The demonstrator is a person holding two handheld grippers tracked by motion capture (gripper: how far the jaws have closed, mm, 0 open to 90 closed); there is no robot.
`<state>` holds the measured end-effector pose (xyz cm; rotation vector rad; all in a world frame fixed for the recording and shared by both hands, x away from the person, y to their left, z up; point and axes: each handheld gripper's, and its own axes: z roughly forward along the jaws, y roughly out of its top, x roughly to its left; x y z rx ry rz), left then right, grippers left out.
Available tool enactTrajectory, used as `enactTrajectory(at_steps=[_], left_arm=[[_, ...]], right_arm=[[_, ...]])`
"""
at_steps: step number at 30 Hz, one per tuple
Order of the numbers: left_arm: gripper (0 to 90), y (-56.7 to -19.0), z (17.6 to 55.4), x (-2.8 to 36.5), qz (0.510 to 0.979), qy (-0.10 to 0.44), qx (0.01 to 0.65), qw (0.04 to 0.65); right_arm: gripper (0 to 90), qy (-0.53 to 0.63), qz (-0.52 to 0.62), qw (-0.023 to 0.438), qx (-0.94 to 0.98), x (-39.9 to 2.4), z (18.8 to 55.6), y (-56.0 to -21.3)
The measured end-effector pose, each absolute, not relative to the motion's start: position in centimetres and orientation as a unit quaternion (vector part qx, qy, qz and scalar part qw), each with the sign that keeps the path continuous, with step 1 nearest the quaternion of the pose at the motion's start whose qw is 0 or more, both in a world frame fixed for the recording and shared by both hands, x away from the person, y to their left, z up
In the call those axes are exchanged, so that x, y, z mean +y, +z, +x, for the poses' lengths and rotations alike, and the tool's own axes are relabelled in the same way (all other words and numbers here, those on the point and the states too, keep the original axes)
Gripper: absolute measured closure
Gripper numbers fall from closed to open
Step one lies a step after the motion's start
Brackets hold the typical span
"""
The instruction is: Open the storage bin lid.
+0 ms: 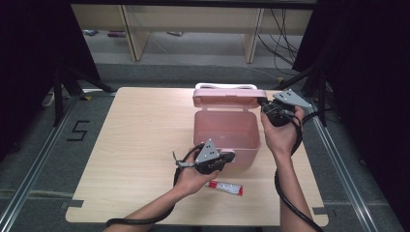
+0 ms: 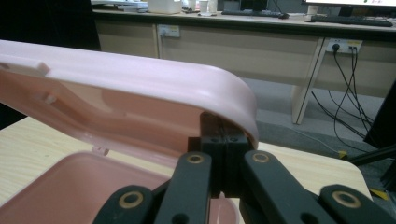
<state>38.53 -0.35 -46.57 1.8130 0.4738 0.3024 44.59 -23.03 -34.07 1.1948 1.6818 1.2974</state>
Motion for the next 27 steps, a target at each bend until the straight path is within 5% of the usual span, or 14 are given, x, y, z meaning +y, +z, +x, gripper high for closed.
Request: enactTrajectory(at_steps=[27], left_arm=[[89.5,-46.6,38.6,-0.4,0.774,0.127,0.205,0.585]], right_arm=[[90.0,0.486,0.477,0.356,0.640,-22.5,48.6,-34.2]])
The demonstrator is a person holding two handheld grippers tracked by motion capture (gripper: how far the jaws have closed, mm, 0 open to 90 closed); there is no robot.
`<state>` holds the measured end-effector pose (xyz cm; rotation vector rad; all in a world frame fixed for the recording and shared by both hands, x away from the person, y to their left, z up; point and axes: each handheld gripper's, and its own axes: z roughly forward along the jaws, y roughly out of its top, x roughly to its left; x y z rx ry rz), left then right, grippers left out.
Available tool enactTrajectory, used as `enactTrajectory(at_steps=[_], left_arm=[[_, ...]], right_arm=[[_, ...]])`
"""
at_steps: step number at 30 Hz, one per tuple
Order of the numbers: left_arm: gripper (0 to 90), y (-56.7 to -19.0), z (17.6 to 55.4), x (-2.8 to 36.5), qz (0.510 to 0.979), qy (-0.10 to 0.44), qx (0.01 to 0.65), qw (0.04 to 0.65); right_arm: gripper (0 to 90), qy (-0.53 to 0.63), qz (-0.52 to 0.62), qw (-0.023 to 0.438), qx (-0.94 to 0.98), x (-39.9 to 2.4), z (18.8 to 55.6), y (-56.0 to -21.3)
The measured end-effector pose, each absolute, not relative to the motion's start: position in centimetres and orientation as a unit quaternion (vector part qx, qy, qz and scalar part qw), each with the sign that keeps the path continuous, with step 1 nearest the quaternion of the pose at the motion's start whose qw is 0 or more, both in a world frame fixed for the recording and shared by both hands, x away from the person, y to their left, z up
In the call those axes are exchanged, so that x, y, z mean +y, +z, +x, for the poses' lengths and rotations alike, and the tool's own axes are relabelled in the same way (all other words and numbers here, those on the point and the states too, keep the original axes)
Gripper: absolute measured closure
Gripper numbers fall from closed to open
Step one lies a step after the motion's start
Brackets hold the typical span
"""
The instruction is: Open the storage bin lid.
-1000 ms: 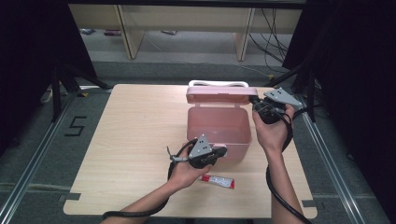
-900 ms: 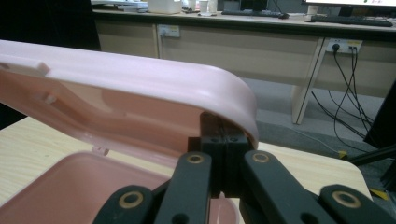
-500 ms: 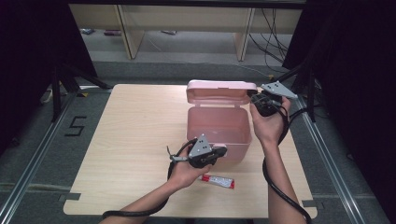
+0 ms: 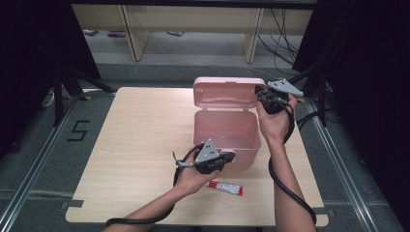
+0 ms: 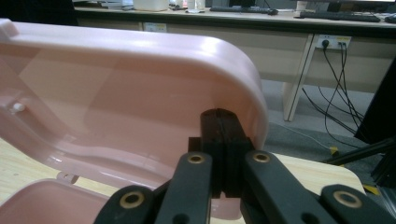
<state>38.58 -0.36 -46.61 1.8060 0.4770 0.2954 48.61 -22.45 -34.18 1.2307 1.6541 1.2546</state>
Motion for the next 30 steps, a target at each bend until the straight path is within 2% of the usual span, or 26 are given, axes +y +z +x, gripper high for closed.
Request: enactTrajectory(at_steps=[14,30], left_arm=[[89.4,-46.6,38.6,-0.3,0.775,0.127,0.203,0.584],[89.4,-46.6,38.6,-0.4,0.777,0.128,0.203,0.582]], right_arm=[[90.0,0.473,0.480,0.369,0.640,-22.2,50.1,-34.3],[90.0,0.462,0.496,0.353,0.645,-22.2,51.5,-34.8]])
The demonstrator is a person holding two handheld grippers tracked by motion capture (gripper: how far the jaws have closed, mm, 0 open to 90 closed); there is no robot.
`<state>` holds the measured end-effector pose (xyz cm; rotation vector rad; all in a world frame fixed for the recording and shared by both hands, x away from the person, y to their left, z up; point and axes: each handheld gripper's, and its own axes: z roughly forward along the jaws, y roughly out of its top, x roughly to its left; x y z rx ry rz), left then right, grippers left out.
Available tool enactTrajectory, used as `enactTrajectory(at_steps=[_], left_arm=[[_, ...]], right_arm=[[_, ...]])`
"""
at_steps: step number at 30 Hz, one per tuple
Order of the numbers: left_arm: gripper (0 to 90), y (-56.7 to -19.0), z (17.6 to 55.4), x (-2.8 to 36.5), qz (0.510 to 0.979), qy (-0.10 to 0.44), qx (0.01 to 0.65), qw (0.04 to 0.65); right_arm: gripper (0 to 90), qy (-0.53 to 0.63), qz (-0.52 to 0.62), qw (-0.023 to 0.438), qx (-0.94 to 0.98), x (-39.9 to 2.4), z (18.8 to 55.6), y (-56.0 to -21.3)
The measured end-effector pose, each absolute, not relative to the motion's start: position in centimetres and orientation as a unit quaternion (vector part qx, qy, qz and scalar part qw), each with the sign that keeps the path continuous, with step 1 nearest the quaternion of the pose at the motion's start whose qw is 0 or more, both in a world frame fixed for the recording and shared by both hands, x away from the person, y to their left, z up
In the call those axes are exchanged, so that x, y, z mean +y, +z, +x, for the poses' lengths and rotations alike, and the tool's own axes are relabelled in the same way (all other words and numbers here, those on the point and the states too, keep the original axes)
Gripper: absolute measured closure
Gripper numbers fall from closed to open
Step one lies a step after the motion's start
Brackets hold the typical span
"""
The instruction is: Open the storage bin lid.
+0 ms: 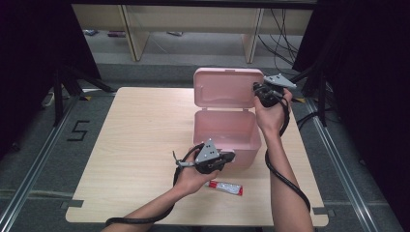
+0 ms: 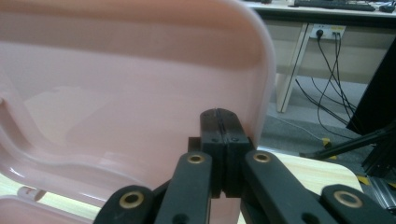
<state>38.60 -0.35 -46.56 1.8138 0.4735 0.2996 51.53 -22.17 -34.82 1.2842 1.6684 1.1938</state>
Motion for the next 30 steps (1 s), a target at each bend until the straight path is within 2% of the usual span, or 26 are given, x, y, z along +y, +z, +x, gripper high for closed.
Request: enactTrajectory(at_steps=[18,30], left_arm=[[89.4,-46.5,38.6,-0.4,0.777,0.128,0.202,0.582],[89.4,-46.5,38.7,-0.4,0.778,0.128,0.201,0.581]], right_arm=[[90.0,0.428,0.511,0.341,0.663,-22.5,53.1,-36.7],[89.7,0.408,0.533,0.310,0.673,-22.3,53.9,-37.7]])
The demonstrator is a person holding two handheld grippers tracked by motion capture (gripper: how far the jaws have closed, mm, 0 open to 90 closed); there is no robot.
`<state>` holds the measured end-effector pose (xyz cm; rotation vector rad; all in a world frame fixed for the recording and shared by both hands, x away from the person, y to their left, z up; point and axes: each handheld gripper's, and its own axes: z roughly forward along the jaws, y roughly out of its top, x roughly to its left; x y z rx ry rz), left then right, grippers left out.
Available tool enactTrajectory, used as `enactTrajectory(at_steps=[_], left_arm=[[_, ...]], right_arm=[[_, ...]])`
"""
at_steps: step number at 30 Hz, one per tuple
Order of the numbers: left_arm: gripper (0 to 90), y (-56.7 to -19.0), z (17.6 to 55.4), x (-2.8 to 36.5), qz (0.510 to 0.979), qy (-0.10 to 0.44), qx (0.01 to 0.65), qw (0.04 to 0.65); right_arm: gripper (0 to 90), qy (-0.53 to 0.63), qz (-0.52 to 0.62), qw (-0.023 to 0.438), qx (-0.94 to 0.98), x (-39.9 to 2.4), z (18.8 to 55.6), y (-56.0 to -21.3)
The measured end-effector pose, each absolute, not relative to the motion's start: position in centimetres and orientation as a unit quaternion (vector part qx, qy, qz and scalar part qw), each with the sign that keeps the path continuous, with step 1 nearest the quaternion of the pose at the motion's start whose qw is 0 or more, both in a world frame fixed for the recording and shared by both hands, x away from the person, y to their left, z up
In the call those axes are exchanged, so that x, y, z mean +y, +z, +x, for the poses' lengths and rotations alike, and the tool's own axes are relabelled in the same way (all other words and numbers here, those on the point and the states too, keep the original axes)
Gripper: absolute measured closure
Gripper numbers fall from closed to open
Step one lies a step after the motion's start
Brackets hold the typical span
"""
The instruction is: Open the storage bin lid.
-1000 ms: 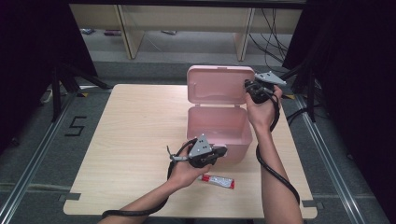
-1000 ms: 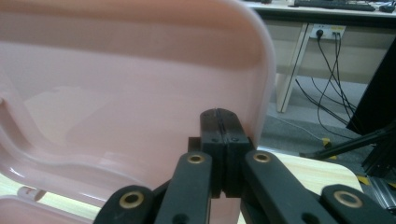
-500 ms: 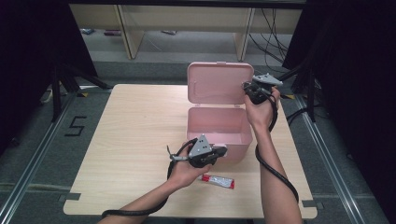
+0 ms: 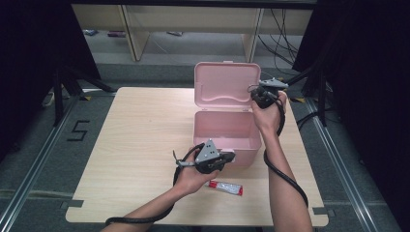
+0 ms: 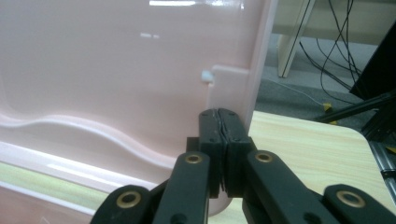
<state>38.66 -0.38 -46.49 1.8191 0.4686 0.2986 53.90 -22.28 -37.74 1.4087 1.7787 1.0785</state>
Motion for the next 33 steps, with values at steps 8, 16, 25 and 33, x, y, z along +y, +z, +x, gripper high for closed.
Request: enactTrajectory(at_steps=[8,16,25,33], left_arm=[[89.3,-46.5,38.6,-0.4,0.779,0.127,0.202,0.580],[89.3,-46.5,38.6,-0.4,0.779,0.127,0.202,0.580],[89.4,-46.5,38.6,-0.4,0.779,0.127,0.202,0.580],[89.4,-46.5,38.6,-0.4,0.779,0.127,0.200,0.580]], right_arm=[[88.3,0.408,0.526,0.308,0.679,-22.5,53.4,-38.0],[85.8,0.409,0.506,0.302,0.697,-22.8,52.1,-37.6],[81.5,0.421,0.497,0.271,0.709,-23.0,50.0,-37.0],[78.8,0.416,0.473,0.254,0.734,-23.0,47.8,-36.9]])
